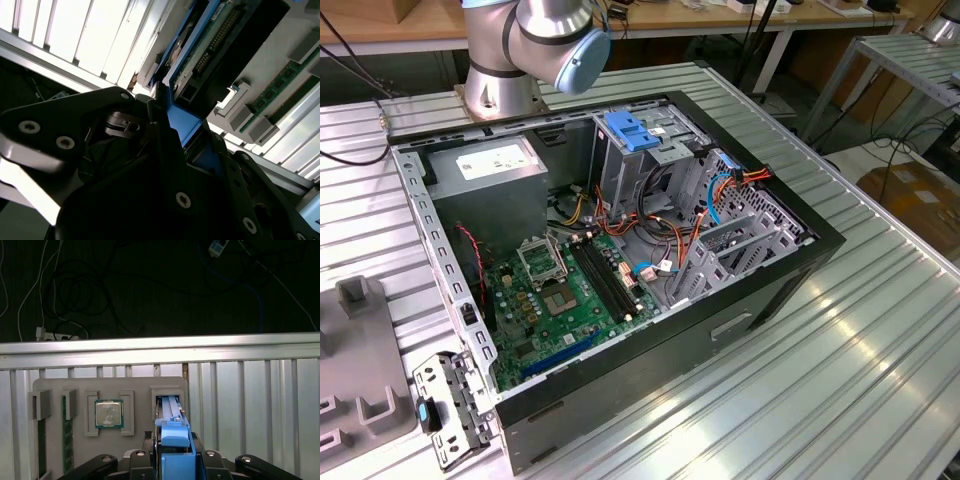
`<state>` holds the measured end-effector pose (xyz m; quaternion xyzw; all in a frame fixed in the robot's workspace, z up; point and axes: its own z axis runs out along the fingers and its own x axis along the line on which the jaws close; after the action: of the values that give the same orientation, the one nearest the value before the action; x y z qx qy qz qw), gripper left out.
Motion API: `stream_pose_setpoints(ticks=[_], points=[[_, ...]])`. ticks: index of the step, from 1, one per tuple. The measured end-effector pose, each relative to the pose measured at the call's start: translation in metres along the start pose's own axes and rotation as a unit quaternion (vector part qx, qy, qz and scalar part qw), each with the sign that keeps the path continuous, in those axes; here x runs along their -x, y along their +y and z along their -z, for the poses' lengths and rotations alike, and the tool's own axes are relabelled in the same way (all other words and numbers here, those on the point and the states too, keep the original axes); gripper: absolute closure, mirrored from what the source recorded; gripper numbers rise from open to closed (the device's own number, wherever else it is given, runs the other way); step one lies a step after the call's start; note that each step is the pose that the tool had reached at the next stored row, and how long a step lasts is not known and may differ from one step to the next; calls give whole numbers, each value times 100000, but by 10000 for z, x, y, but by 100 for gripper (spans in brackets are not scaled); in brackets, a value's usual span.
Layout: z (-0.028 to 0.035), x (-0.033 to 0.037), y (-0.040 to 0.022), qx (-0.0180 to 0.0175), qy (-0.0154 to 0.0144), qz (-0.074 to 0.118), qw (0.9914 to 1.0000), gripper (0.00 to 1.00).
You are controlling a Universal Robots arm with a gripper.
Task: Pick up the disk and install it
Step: 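Pick up the disk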
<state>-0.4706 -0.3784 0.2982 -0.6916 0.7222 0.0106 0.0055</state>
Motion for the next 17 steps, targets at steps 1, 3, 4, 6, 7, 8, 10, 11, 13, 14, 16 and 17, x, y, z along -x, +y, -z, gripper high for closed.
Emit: stream_pose_setpoints(ticks=[1, 3, 4, 6, 7, 8, 10, 11, 13, 14, 16, 17], points=[[-1, 0, 0, -1, 0, 1, 100000, 63], [-1, 0, 0, -4, -1, 3, 100000, 63], [-1, 0, 0, -1, 0, 0, 100000, 63], [-2, 0, 0, -2, -1, 0, 100000, 63], [-1, 0, 0, -1, 0, -1, 100000, 63], [-2, 0, 0, -5, -1, 0, 100000, 63], [-2, 0, 0, -3, 0, 32, 100000, 63], [-2, 0, 0, -3, 0, 107, 100000, 63], [-2, 0, 0, 3, 1, 397, 99999, 63], [-2, 0, 0, 3, 2, 493, 99999, 63], [-2, 0, 0, 7, 4, 603, 99998, 63], [-2, 0, 0, 10, 1, 742, 99997, 63]])
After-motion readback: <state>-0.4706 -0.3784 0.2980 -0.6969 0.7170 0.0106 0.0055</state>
